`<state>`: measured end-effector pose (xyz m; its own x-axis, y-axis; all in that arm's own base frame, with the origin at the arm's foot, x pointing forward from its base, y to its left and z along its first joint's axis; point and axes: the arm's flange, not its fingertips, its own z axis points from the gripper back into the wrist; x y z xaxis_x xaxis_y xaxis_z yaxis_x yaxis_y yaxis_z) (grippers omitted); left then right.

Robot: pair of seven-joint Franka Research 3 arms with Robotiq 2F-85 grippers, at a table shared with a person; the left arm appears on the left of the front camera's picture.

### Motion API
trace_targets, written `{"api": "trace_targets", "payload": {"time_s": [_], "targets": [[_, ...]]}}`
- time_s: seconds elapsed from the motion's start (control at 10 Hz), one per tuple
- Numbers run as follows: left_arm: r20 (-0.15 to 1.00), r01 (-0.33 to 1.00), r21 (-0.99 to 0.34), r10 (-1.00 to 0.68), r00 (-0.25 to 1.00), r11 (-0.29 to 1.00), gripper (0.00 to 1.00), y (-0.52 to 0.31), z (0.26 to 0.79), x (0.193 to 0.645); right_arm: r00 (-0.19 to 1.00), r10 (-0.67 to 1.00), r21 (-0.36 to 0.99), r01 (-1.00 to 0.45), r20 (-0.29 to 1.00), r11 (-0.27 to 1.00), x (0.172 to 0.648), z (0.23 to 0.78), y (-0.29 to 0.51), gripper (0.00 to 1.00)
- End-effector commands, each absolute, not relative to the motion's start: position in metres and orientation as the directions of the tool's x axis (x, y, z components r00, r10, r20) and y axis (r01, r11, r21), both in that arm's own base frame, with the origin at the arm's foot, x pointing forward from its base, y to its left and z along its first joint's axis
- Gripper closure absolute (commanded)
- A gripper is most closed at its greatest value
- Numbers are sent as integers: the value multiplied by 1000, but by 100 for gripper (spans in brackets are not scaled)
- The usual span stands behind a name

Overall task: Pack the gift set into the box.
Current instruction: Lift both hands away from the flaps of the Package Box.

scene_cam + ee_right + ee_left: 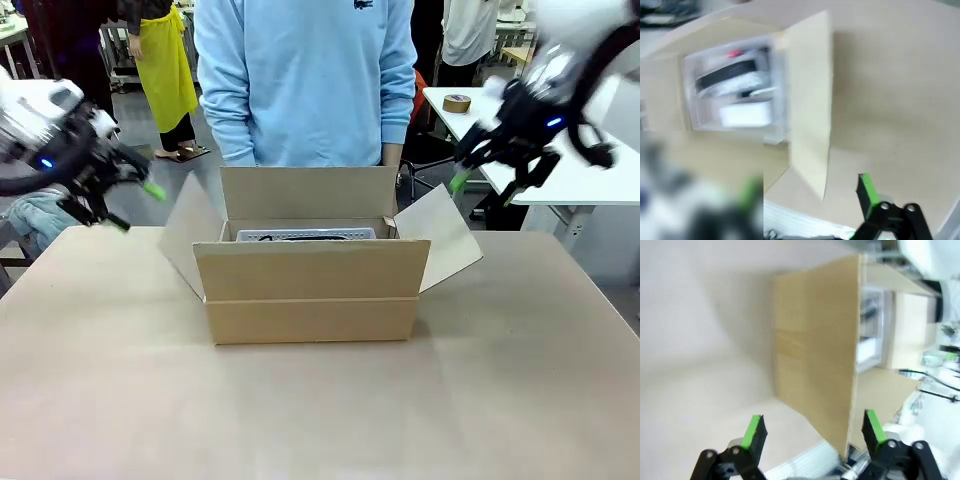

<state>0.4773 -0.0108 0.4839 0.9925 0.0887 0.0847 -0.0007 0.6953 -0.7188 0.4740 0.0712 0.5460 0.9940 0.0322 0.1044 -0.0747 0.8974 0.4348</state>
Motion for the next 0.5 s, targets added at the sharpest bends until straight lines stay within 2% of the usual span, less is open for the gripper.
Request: {"api": "trace_targets", "payload": {"time_s": [0.0, 0.2, 0.4], "targets": [[108, 78, -905, 48, 993, 418, 0, 41, 485, 449, 986, 148, 728, -158, 78, 667, 445, 539, 11, 0], [86, 84, -996, 70, 994, 41, 0, 116, 456, 444, 973, 101, 929, -230, 209, 291, 419, 494, -54, 0], [4, 34, -975, 134, 991, -222, 0, 173, 398, 450, 981, -82, 983, -174, 178, 54, 404, 431, -86, 0]]}}
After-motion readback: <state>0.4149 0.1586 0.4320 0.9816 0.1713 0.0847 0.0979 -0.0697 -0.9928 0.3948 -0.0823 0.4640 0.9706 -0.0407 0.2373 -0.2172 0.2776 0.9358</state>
